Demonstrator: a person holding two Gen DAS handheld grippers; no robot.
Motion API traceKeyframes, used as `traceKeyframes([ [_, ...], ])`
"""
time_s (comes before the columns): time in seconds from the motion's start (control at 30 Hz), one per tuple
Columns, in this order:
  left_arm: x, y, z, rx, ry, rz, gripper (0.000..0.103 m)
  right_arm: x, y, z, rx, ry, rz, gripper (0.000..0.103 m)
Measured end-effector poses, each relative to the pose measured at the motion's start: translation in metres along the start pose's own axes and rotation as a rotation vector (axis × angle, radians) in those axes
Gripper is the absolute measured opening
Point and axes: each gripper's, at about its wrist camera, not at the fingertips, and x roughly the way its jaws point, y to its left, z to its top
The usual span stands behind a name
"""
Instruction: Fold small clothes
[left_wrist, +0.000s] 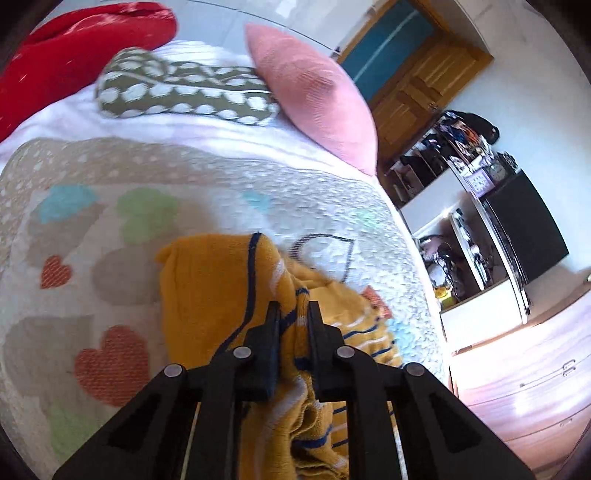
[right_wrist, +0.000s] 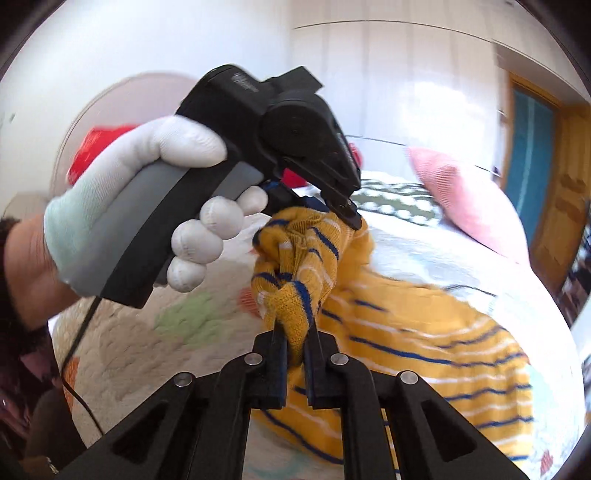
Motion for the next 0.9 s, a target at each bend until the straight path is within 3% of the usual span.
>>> traceKeyframes([
  [0.07, 0.029, -0.050, 0.006, 0.065, 0.028, -0.017, 0.013, -0.016, -0.041, -0.002, 0.082, -0.023, -0.046, 0.007],
  [0.1, 0.045, -0.071, 0.006, 0.093, 0.045, -0.027, 0.005, -0.023, -0.063, -0.007, 0.128, -0.026, -0.064, 0.007],
  [0.17, 0.077, -0.106, 0.004, 0.125, 0.091, -0.049, 0.001, -0.028, -0.101, -0.019, 0.212, -0.004, -0.086, 0.007],
  [0.3, 0.114, -0.139, -0.010, 0.165, 0.150, -0.054, 0.001, -0.015, -0.168, -0.060, 0.393, 0.095, -0.088, 0.007],
  [0.43, 0.089, -0.136, -0.015, 0.191, 0.111, -0.036, 0.004, -0.010, -0.194, -0.084, 0.482, 0.114, -0.033, 0.007],
  [0.5, 0.066, -0.123, -0.017, 0.190, 0.076, 0.001, 0.019, -0.015, -0.192, -0.086, 0.475, 0.111, -0.033, 0.008],
  [0.57, 0.044, -0.106, -0.021, 0.198, 0.034, 0.089, 0.034, -0.032, -0.176, -0.097, 0.473, 0.117, -0.033, 0.012],
  [0.63, 0.027, -0.087, -0.032, 0.195, 0.005, 0.140, 0.037, -0.031, -0.175, -0.092, 0.474, 0.130, -0.041, 0.017],
  [0.77, 0.005, -0.046, -0.067, 0.164, -0.012, 0.200, 0.037, -0.068, -0.182, -0.070, 0.487, 0.042, -0.076, 0.019],
  [0.83, 0.000, -0.030, -0.088, 0.145, -0.023, 0.214, 0.037, -0.077, -0.186, -0.049, 0.493, 0.011, -0.074, 0.034],
  [0.9, -0.003, -0.020, -0.107, 0.118, -0.026, 0.211, 0.037, -0.062, -0.189, -0.030, 0.507, 0.025, -0.036, 0.071],
])
